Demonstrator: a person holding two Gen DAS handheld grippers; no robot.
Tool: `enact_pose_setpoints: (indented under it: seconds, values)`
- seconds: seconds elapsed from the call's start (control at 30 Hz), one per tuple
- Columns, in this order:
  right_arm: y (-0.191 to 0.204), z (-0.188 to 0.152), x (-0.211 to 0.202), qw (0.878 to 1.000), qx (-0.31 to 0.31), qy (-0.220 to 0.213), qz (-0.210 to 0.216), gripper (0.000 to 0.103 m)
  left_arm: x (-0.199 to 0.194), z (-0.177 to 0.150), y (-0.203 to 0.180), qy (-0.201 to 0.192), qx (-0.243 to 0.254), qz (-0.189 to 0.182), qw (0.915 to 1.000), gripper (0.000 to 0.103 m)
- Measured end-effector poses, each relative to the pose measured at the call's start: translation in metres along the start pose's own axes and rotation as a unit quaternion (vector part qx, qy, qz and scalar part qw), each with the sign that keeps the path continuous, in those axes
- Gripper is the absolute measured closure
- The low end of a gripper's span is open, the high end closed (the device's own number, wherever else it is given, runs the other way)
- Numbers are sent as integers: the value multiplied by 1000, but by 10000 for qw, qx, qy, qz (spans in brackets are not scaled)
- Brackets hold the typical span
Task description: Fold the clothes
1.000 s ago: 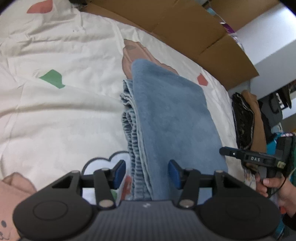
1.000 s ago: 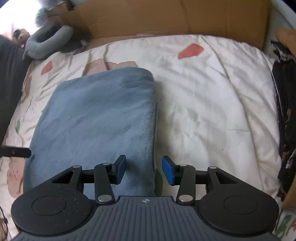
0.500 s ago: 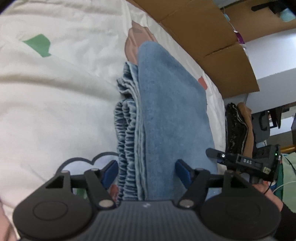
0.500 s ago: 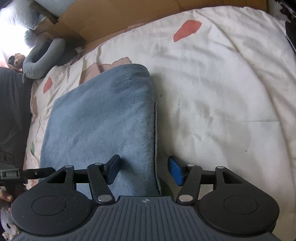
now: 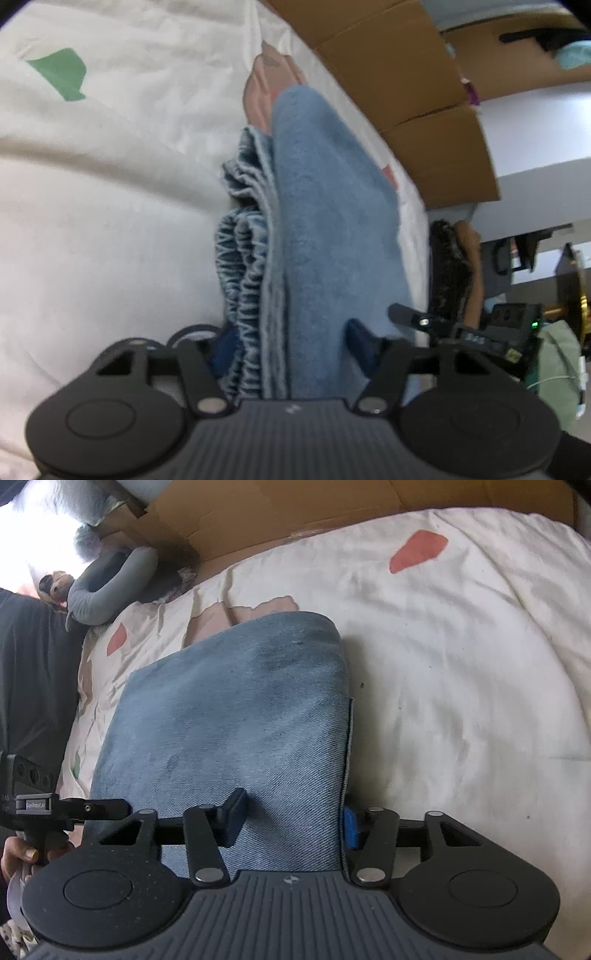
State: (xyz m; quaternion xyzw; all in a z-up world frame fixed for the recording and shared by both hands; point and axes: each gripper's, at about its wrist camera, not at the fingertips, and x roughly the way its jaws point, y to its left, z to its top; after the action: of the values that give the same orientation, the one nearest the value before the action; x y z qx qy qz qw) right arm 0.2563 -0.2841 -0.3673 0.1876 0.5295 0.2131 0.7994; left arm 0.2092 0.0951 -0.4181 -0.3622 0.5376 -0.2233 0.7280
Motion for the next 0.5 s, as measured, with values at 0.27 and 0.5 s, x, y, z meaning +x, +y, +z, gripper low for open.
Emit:
enact_pose_setpoints:
  seconds: [0.27, 0.5]
  values:
    - [-12, 2, -1, 9990, 330, 137, 285, 61, 4, 3, 11, 81, -200, -178, 9996, 38]
    - [-24, 2, 10, 9958, 646, 382, 521, 46, 12, 4, 17, 144, -266, -382, 9988, 36]
